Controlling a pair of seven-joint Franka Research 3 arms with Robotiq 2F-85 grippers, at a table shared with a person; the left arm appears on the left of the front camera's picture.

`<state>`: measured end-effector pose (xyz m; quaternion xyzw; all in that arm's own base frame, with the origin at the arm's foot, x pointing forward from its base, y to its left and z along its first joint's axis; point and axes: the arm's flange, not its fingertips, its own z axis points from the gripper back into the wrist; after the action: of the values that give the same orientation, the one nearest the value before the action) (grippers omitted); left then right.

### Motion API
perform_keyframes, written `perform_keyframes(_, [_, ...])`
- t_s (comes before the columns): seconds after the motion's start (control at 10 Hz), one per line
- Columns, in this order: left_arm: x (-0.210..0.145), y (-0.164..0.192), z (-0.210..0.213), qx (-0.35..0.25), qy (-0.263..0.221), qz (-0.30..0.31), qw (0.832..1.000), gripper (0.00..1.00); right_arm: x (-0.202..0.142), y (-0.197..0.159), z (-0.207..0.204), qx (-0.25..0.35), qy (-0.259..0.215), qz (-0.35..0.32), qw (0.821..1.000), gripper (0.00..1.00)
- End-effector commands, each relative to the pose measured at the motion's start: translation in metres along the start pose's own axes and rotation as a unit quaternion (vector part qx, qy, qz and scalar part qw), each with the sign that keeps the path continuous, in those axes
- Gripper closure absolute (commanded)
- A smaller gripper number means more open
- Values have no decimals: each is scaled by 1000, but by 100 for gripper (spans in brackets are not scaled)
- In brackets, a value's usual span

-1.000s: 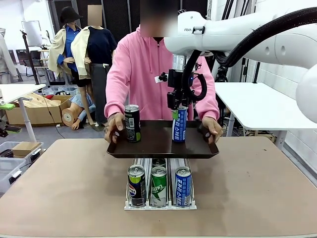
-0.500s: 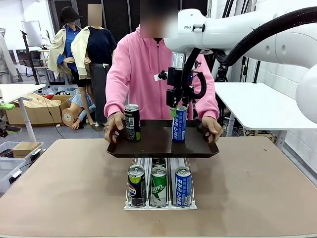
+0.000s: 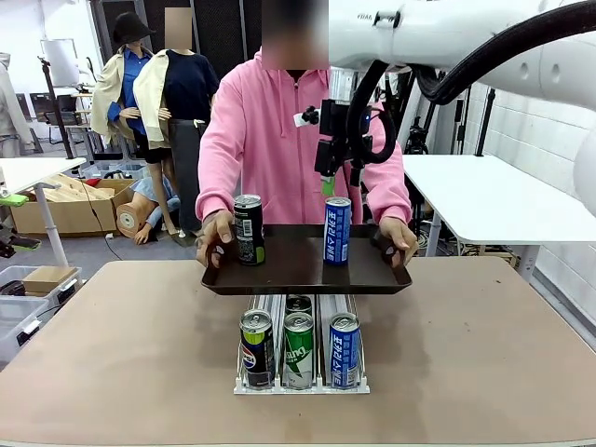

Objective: Retrieve and hand over the desired beverage to the person.
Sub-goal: Place the picked can on the Handle tray extended by the person.

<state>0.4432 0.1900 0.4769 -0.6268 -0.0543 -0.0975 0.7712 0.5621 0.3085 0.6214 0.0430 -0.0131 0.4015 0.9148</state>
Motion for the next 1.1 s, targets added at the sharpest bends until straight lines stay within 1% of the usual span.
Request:
perform_keyframes(0.0, [-3,-2,-2,8,-5,0,1000,0,-5,1,10,-17,9,-16,1000,0])
perform_keyframes(0.1, [-3,-2,-2,8,-5,0,1000,0,-7,2,12,-16,13,-16,1000,0])
perform_keyframes(0.2, [-3,-2,-2,8,-5,0,1000,0,-8,2,12,-29,29,-22,999,0])
perform_keyframes(0.3, [-3,-2,-2,8,-5,0,1000,0,-8,3,13,-4,-1,-3,1000,0])
perform_keyframes(1.0, [-3,-2,-2,8,-5,0,1000,0,-8,3,13,-4,-1,-3,1000,0])
